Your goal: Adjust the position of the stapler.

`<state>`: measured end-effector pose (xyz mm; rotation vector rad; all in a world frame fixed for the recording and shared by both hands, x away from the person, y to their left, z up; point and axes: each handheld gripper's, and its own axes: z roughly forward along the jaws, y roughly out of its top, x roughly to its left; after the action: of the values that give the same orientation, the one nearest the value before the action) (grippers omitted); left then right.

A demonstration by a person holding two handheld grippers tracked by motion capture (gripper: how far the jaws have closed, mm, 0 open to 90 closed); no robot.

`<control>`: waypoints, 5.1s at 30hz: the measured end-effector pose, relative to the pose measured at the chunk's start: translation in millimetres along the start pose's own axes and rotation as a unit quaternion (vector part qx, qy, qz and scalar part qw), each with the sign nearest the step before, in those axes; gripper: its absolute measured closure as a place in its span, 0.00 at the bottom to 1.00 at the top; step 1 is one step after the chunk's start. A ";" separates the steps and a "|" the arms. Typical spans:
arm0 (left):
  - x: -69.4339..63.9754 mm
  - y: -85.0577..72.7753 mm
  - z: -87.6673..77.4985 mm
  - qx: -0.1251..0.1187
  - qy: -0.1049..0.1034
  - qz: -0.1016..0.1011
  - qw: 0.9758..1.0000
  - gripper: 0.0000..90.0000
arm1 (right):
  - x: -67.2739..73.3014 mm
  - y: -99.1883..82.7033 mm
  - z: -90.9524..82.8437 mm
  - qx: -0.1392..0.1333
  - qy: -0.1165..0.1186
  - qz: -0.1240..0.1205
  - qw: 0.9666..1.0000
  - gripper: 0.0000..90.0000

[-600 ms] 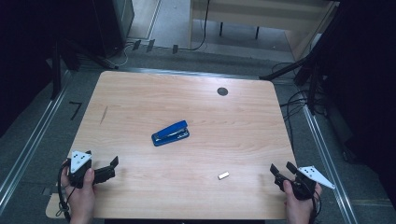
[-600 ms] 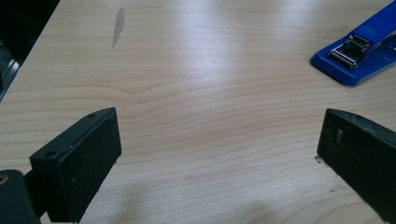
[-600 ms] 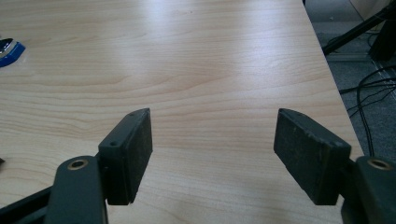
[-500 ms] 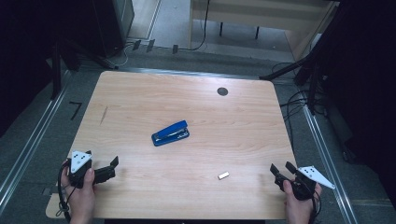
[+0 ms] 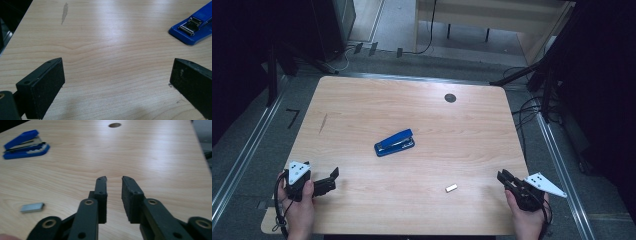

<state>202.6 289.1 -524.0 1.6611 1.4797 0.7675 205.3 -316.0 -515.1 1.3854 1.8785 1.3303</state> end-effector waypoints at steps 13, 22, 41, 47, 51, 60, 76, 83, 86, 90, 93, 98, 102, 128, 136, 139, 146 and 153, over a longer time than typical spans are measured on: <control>-0.7 0.1 0.1 0.002 -0.001 0.006 1.000 0.00 | 52.7 44.4 32.6 0.017 0.060 -0.083 0.995 1.00; 0.5 0.1 0.4 0.002 -0.006 -0.001 1.000 0.00 | 84.5 68.4 76.7 0.034 0.090 -0.106 0.990 1.00; -1.2 0.3 1.0 0.008 -0.010 0.011 1.000 0.00 | 116.1 86.9 138.6 0.066 0.088 -0.137 0.984 1.00; -1.1 0.6 1.4 0.013 -0.019 0.016 1.000 0.00 | 126.3 90.8 156.3 0.074 0.098 -0.152 0.981 1.00; -1.0 0.6 1.5 0.013 -0.019 0.014 1.000 0.00 | 131.5 94.2 170.5 0.088 0.104 -0.164 0.977 1.00; -1.0 0.7 1.6 0.014 -0.022 0.016 1.000 0.00 | 133.5 92.8 197.4 0.106 0.115 -0.142 0.977 1.00; -2.6 0.6 1.6 0.013 -0.020 0.022 0.999 0.00 | 145.8 90.2 249.1 0.136 0.119 -0.130 0.975 1.00; -2.9 0.4 1.3 0.014 -0.019 0.022 0.999 0.00 | 143.8 93.1 263.1 0.144 0.131 -0.105 0.975 1.00; -3.3 0.1 1.0 0.013 -0.021 0.023 0.999 0.00 | 145.4 97.4 271.1 0.147 0.129 -0.097 0.976 1.00; -3.1 0.2 0.9 0.014 -0.021 0.023 0.999 0.00 | 148.1 98.4 280.3 0.155 0.129 -0.102 0.974 1.00; -3.1 0.1 1.0 0.013 -0.021 0.023 0.999 0.00 | 148.4 98.1 284.4 0.161 0.133 -0.100 0.973 1.00; -2.8 0.0 0.7 0.011 -0.022 0.022 0.999 0.00 | 148.3 96.9 294.0 0.172 0.137 -0.094 0.971 1.00; -2.9 0.1 0.8 0.013 -0.021 0.022 0.999 0.00 | 145.6 96.4 296.5 0.170 0.151 -0.086 0.970 1.00; -4.6 0.4 2.1 0.017 -0.018 0.028 0.999 0.00 | 146.2 83.1 261.7 0.170 0.170 -0.109 0.965 1.00; -4.9 0.5 2.0 0.019 -0.017 0.030 0.999 0.00 | 141.3 73.1 254.9 0.182 0.180 -0.112 0.960 1.00; -5.0 0.5 2.1 0.019 -0.017 0.030 0.999 0.00 | 142.2 74.7 257.2 0.180 0.176 -0.114 0.961 1.00; -4.3 0.4 1.8 0.017 -0.018 0.028 0.999 0.00 | 143.2 82.2 272.7 0.181 0.169 -0.106 0.963 1.00; -4.1 0.3 1.6 0.016 -0.020 0.028 0.999 0.00 | 140.4 84.4 281.3 0.176 0.193 -0.110 0.959 1.00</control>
<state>203.6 284.8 -524.4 1.7384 1.4296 0.7409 412.2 -65.7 -537.3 1.0763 2.5496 1.2651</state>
